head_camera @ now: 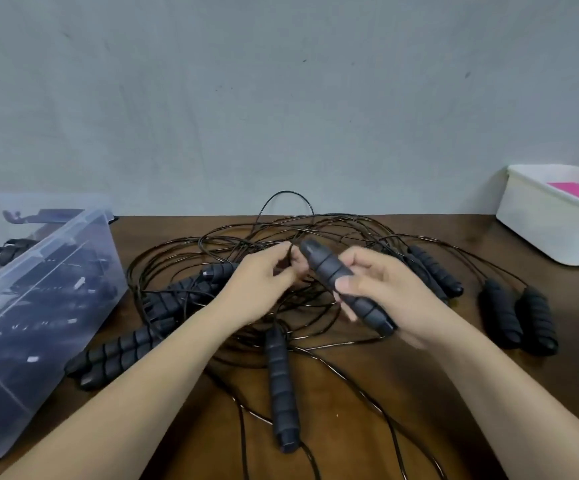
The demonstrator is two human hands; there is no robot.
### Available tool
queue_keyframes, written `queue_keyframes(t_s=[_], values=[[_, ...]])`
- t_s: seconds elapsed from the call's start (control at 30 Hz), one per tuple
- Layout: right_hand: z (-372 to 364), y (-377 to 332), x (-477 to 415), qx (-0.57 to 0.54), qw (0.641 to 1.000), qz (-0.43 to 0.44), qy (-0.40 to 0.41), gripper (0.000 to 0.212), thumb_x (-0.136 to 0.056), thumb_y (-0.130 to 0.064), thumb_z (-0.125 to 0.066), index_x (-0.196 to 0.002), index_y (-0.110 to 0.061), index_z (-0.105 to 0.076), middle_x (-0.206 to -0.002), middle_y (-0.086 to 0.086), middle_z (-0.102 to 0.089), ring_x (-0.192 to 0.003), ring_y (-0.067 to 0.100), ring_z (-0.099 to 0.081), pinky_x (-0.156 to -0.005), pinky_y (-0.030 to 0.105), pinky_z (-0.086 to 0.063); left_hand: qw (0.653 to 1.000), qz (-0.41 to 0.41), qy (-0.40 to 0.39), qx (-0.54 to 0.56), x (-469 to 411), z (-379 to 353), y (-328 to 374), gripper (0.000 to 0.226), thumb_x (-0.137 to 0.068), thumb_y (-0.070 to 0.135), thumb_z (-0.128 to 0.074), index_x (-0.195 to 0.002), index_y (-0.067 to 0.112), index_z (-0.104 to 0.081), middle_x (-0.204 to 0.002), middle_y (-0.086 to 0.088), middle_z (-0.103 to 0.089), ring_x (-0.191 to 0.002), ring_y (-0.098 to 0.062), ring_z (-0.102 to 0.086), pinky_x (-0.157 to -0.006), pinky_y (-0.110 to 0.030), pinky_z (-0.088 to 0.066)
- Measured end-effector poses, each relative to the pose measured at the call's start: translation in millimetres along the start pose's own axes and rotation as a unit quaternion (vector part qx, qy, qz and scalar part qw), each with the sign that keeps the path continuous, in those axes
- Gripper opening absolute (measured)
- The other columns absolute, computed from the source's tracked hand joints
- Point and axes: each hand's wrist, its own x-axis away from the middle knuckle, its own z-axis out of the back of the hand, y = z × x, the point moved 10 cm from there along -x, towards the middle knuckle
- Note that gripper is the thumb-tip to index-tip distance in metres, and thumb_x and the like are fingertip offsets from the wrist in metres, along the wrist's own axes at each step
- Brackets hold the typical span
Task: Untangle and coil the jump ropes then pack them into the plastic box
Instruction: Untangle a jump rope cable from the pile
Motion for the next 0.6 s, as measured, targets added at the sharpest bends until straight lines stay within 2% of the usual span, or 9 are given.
queue_keyframes(t_s=[0.1, 0.17, 0.23, 0.33, 0.4, 0.47, 0.53, 0.6], values=[[7.4, -13.0, -25.3, -0.073, 0.997, 0.034, 0.021, 0.016, -0.093, -0.016, -0.067, -0.104, -0.006, -0.062, -0.085, 0.019, -0.062, -0.060, 0.026, -0.056, -0.058, 0.031, -0.049, 0.995, 0.042, 0.041, 0.085, -8.0, 8.4, -17.4, 0.025, -0.109, 0.035, -0.056, -0.091, 0.024, -0.070, -0.091, 0.004, -0.074, -0.097, -0.015, -0.069, -0.103, -0.047, -0.051], [9.9, -7.3, -35.5, -0.089, 0.994, 0.039, 0.045, 0.014, -0.092, -0.015, -0.066, -0.105, -0.010, -0.063, -0.084, 0.018, -0.060, -0.060, 0.026, -0.055, -0.054, 0.030, -0.046, 0.991, 0.049, 0.064, 0.110, -3.8, 12.7, -19.3, 0.032, -0.110, 0.035, -0.053, -0.083, 0.026, -0.067, -0.093, 0.001, -0.075, -0.098, -0.015, -0.070, -0.098, -0.045, -0.051], [8.6, 7.7, -39.2, -0.104, 0.992, 0.034, 0.064, 0.013, -0.091, -0.014, -0.063, -0.103, -0.012, -0.061, -0.084, 0.017, -0.060, -0.063, 0.027, -0.055, -0.055, 0.032, -0.044, 0.990, 0.035, 0.102, 0.093, 2.8, 20.1, -17.9, 0.030, -0.111, 0.036, -0.050, -0.088, 0.031, -0.069, -0.080, -0.001, -0.072, -0.086, -0.014, -0.069, -0.088, -0.038, -0.052], [-10.7, 31.0, -35.2, -0.100, 0.994, 0.006, 0.036, 0.018, -0.088, -0.009, -0.057, -0.105, -0.008, -0.054, -0.086, 0.017, -0.061, -0.067, 0.028, -0.056, -0.059, 0.037, -0.047, 0.983, 0.027, 0.153, 0.099, 14.5, 30.5, -15.5, 0.026, -0.110, 0.040, -0.049, -0.101, 0.033, -0.072, -0.061, 0.001, -0.058, -0.069, -0.018, -0.064, -0.077, -0.038, -0.055], [-21.9, 42.5, -32.3, -0.084, 0.996, -0.009, 0.028, 0.018, -0.090, -0.010, -0.063, -0.107, -0.006, -0.056, -0.077, 0.017, -0.056, -0.061, 0.026, -0.050, -0.058, 0.037, -0.045, 0.987, 0.021, 0.142, 0.078, 16.1, 23.8, -13.3, 0.026, -0.110, 0.043, -0.049, -0.101, 0.033, -0.071, -0.063, 0.001, -0.057, -0.066, -0.018, -0.061, -0.071, -0.036, -0.052], [-23.9, 46.2, -31.8, -0.054, 0.997, -0.014, 0.057, 0.023, -0.096, -0.018, -0.077, -0.108, -0.006, -0.062, -0.067, 0.014, -0.055, -0.056, 0.023, -0.048, -0.056, 0.034, -0.046, 0.995, -0.010, 0.094, 0.019, 14.3, 8.2, -7.3, 0.025, -0.110, 0.040, -0.050, -0.093, 0.028, -0.064, -0.070, 0.000, -0.059, -0.070, -0.015, -0.059, -0.070, -0.037, -0.049], [-22.1, 47.8, -31.9, -0.042, 0.995, -0.015, 0.094, 0.031, -0.095, -0.027, -0.082, -0.107, -0.005, -0.065, -0.067, 0.011, -0.062, -0.053, 0.020, -0.053, -0.053, 0.033, -0.048, 0.998, -0.033, 0.038, -0.033, 14.3, -10.0, -4.5, 0.027, -0.111, 0.033, -0.050, -0.086, 0.024, -0.050, -0.070, 0.001, -0.056, -0.067, -0.015, -0.055, -0.066, -0.043, -0.048], [-17.2, 51.2, -30.9, -0.037, 0.990, -0.019, 0.137, 0.034, -0.094, -0.032, -0.081, -0.104, -0.003, -0.066, -0.073, 0.010, -0.068, -0.054, 0.017, -0.059, -0.052, 0.032, -0.049, 0.995, -0.040, 0.004, -0.092, 15.3, -18.2, -5.5, 0.025, -0.111, 0.033, -0.046, -0.087, 0.026, -0.043, -0.069, 0.002, -0.055, -0.065, -0.016, -0.055, -0.062, -0.044, -0.048]])
